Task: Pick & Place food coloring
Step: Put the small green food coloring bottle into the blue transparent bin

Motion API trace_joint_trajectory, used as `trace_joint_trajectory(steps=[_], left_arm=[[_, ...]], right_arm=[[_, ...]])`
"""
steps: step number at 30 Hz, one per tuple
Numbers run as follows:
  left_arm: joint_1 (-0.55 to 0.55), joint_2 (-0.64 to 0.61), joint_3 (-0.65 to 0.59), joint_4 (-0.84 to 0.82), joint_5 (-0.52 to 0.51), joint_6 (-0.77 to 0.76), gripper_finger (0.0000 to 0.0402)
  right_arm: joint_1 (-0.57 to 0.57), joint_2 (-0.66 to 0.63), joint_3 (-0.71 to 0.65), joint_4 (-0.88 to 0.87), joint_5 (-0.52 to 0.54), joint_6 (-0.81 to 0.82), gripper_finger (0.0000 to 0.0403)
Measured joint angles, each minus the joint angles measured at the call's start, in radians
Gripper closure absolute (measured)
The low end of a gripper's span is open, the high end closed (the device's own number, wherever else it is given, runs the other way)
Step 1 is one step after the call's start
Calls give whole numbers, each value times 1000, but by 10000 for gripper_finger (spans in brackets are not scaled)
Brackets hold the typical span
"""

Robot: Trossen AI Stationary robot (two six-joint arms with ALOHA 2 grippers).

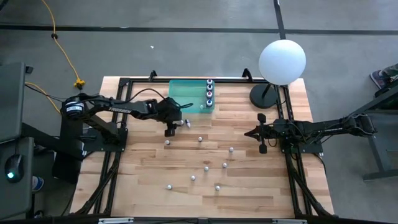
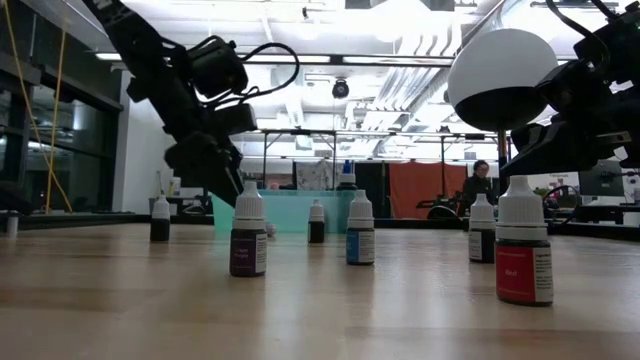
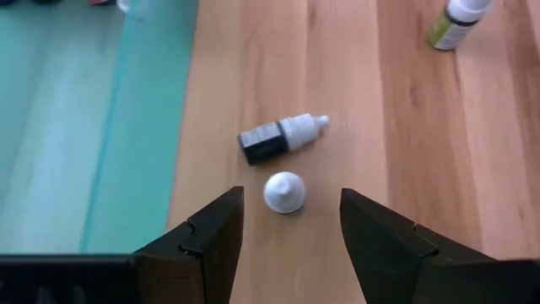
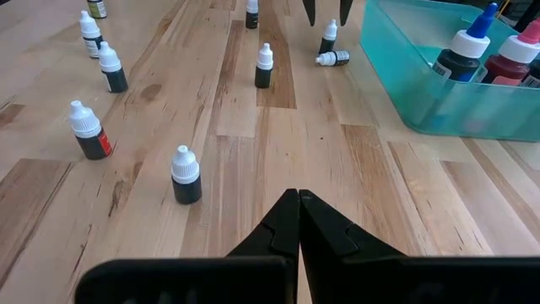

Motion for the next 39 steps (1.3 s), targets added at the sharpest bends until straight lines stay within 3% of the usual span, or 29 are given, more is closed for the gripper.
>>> trace_joint_trajectory(steps=[27, 39], left_arm=[[0, 61, 1, 66, 23, -27, 216], [0, 61, 1, 66, 21, -28, 304]], right_arm=[[0, 0, 0, 0, 0, 0, 402], [0, 0, 0, 0, 0, 0, 402]])
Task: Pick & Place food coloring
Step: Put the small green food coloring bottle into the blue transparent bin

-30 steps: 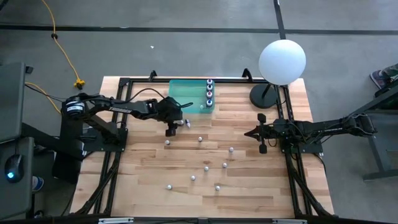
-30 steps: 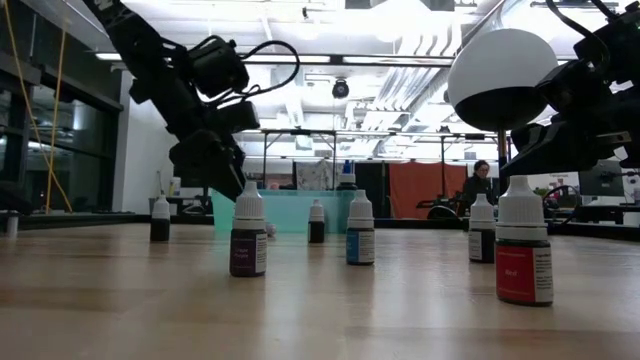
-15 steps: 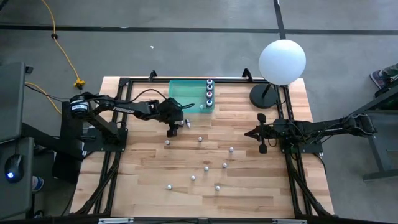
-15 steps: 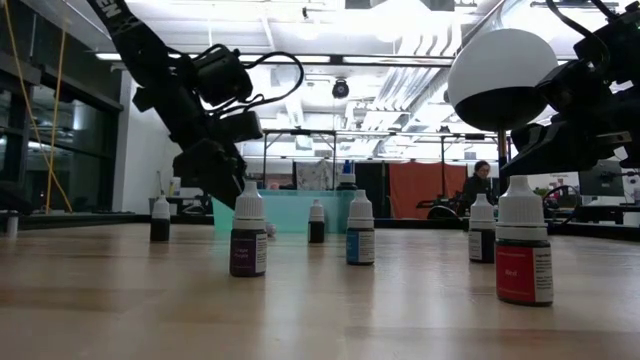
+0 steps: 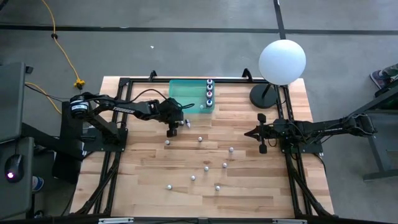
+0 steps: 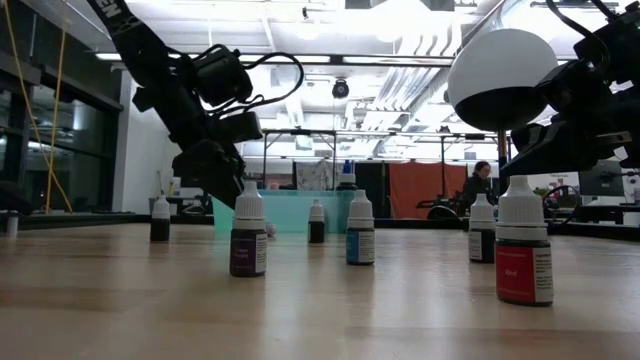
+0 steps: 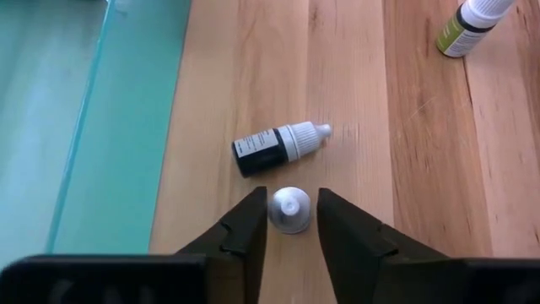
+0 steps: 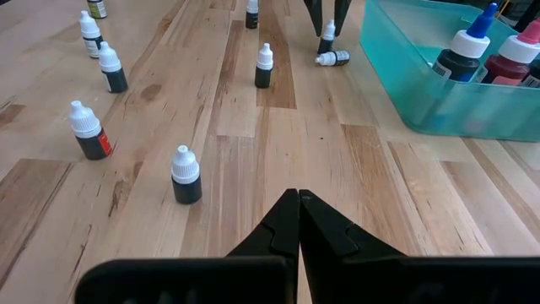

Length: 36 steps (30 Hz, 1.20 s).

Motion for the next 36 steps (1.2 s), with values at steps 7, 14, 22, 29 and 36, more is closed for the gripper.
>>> trace_joint_trajectory(steps=[7, 14, 22, 29, 36], left_arm=[[0, -8, 0, -5, 1, -1, 352], [0, -48, 45, -118, 1, -1, 359], [0, -92, 170, -298, 30, 1, 361], [0, -110, 369, -508, 2, 146, 362], [44, -74, 529, -601, -73, 356, 363]], right_arm=[[0, 0, 0, 0, 0, 0, 402], [0, 0, 0, 0, 0, 0, 402], [0, 0, 0, 0, 0, 0, 402], [0, 0, 0, 0, 0, 0, 402], [0, 0, 0, 0, 0, 0, 402]])
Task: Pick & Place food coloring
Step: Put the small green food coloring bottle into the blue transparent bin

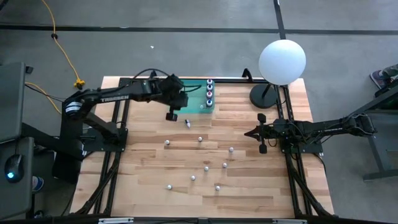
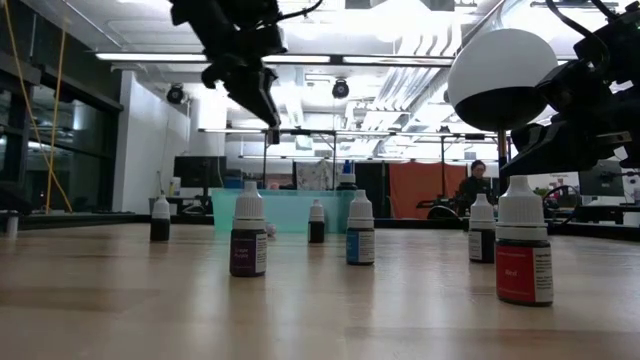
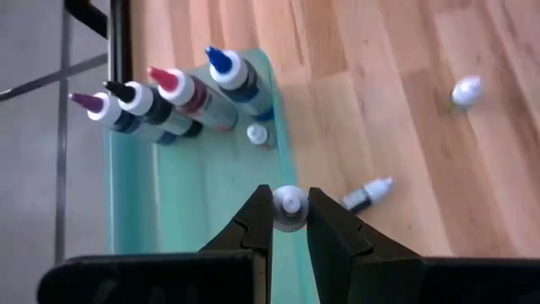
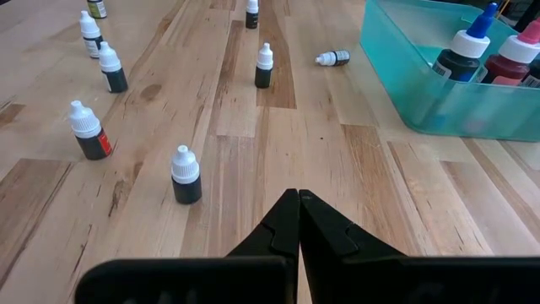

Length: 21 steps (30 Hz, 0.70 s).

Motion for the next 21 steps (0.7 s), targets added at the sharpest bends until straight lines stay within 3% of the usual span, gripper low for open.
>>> trace_joint_trajectory(steps=[9, 14, 21], left_arm=[[81, 170, 133, 16, 17, 64, 364], [120, 302, 193, 47, 29, -37, 364], [147, 418, 217, 138, 152, -201, 364]], right_arm=[[0, 0, 0, -2, 0, 0, 402], [0, 0, 0, 0, 0, 0, 402], [0, 0, 0, 0, 0, 0, 402]])
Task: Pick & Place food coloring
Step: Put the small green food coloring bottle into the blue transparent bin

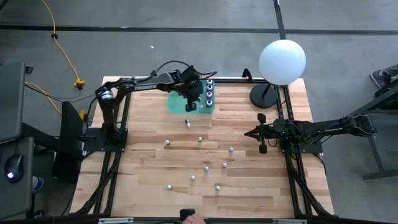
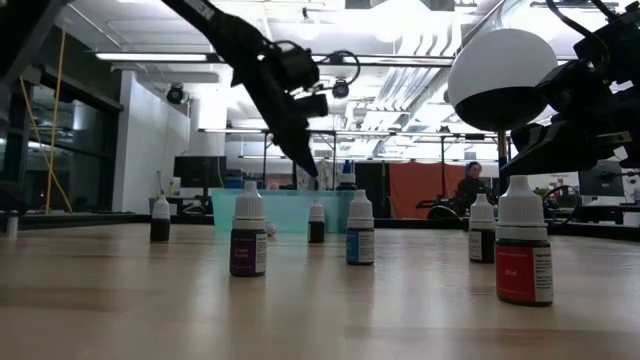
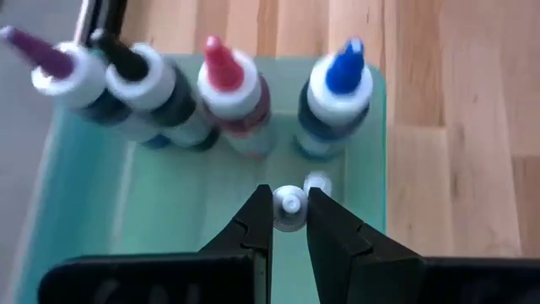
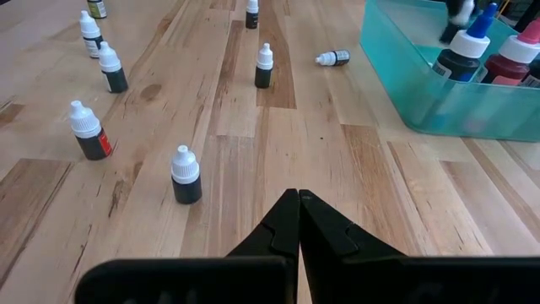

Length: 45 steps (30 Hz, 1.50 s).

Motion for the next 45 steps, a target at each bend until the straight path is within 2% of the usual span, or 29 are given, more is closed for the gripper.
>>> trace_joint_trajectory(steps=[16, 38, 45], left_arm=[[18, 106, 0, 88, 43, -54, 364], [18, 151, 0, 137, 48, -76, 341], [18, 151, -1, 137, 83, -80, 332]], right_arm=[[0, 0, 0, 0, 0, 0, 402], [0, 0, 0, 0, 0, 0, 402], [0, 0, 0, 0, 0, 0, 402]])
